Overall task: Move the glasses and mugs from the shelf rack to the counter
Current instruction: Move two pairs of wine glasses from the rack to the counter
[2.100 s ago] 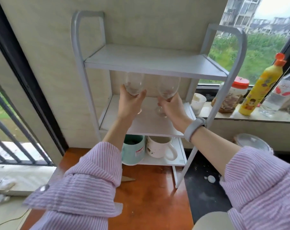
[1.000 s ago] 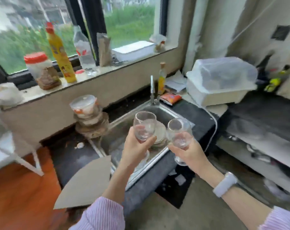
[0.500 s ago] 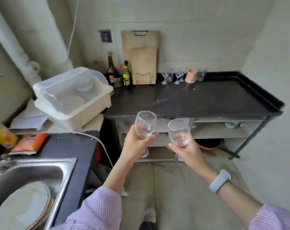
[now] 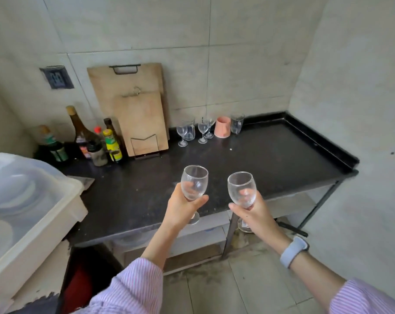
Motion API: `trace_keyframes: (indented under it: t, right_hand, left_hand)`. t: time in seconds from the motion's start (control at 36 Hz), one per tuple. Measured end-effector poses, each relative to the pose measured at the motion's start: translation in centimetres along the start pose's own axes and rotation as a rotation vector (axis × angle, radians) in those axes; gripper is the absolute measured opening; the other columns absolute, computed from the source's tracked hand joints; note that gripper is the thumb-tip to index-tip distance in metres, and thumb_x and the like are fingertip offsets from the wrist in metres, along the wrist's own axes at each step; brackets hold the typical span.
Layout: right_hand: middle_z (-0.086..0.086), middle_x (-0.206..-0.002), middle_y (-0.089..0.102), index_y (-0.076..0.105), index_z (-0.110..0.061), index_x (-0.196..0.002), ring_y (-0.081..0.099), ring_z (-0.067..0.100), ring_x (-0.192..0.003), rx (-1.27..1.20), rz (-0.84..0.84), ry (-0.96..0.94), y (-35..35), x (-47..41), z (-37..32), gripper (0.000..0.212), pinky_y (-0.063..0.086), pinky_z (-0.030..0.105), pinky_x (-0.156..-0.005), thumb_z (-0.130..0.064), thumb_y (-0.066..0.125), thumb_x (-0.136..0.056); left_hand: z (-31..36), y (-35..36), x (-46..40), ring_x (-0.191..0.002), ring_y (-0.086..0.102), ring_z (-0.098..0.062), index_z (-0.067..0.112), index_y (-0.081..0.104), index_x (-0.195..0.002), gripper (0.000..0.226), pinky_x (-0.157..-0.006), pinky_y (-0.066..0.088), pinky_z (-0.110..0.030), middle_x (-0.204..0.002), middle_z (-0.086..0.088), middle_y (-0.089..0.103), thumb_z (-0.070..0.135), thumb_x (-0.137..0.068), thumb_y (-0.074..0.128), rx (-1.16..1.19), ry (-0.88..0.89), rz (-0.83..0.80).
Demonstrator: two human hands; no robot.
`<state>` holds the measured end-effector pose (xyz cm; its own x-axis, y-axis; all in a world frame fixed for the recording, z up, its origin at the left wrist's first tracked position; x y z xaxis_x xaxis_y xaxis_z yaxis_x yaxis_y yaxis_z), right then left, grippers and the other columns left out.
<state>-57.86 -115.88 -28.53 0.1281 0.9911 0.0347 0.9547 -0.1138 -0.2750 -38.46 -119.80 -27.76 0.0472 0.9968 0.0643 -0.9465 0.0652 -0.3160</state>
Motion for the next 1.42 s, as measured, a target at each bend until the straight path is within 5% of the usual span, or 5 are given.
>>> trace_keyframes:
  t: [0.69,0.86,1.08,1.25,1.42]
  right_hand:
    - [-0.012,-0.093,0.057,0.043,-0.027,-0.104,0.061,0.009,-0.08,0.105,-0.149,0.148,-1.4,-40.2,11.6,0.04,0.048,0.008,-0.054,-0.021,0.072,-0.077]
    - [-0.011,-0.106,0.057,0.042,-0.028,-0.115,0.059,0.013,-0.099,0.11,-0.256,0.148,0.3,-48.2,13.5,0.05,0.05,0.024,-0.083,-0.025,0.073,-0.077]
    - [-0.02,-0.097,0.052,0.043,-0.017,-0.123,0.056,-0.017,-0.08,0.046,-0.178,0.14,3.2,-55.2,15.3,0.054,0.037,-0.006,-0.058,-0.017,0.073,-0.077]
    - [-0.005,-0.121,0.055,0.041,-0.02,-0.128,0.052,0.011,-0.105,0.069,-0.148,0.19,4.3,-57.5,16.3,0.06,0.037,0.021,-0.088,-0.028,0.073,-0.077]
    - [0.001,-0.127,0.058,0.038,-0.019,-0.134,0.055,0.012,-0.106,0.074,-0.147,0.209,4.7,-58.9,16.2,0.065,0.037,0.021,-0.088,-0.027,0.071,-0.079]
  left_hand:
    - [-6.9,10.2,-36.4,-0.083,0.062,-0.008,0.024,0.055,-0.104,0.046,-0.065,0.044,-0.018,-0.095,0.005,0.065,0.026,-0.066,0.08,0.041,-0.333,0.21]
    - [-9.0,11.1,-43.6,-0.083,0.062,-0.009,0.03,0.054,-0.104,0.045,-0.068,0.047,-0.019,-0.089,0.01,0.064,0.025,-0.067,0.079,0.032,-0.336,0.288]
    - [-11.4,11.8,-48.6,-0.063,0.053,0.021,0.036,0.048,-0.088,0.039,-0.051,0.037,0.003,-0.075,0.018,0.057,0.021,-0.068,0.079,0.016,-0.36,0.464]
    - [-12.3,12.3,-49.6,-0.068,0.056,0.016,0.036,0.046,-0.1,0.046,-0.055,0.04,-0.003,-0.081,0.024,0.055,0.023,-0.07,0.078,0.013,-0.37,0.549]
    - [-12.6,12.6,-51.2,-0.074,0.052,0.007,0.032,0.043,-0.104,0.047,-0.066,0.034,-0.007,-0.088,0.022,0.052,0.027,-0.072,0.077,0.013,-0.365,0.553]
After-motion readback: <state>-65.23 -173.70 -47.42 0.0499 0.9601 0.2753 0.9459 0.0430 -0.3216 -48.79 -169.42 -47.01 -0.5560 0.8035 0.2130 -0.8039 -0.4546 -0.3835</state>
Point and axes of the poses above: each hand's wrist, its own x-axis away from the middle knuckle, its own y-axis out of the palm, z = x × y, the point moved 1 cm from there along -x, towards the middle knuckle
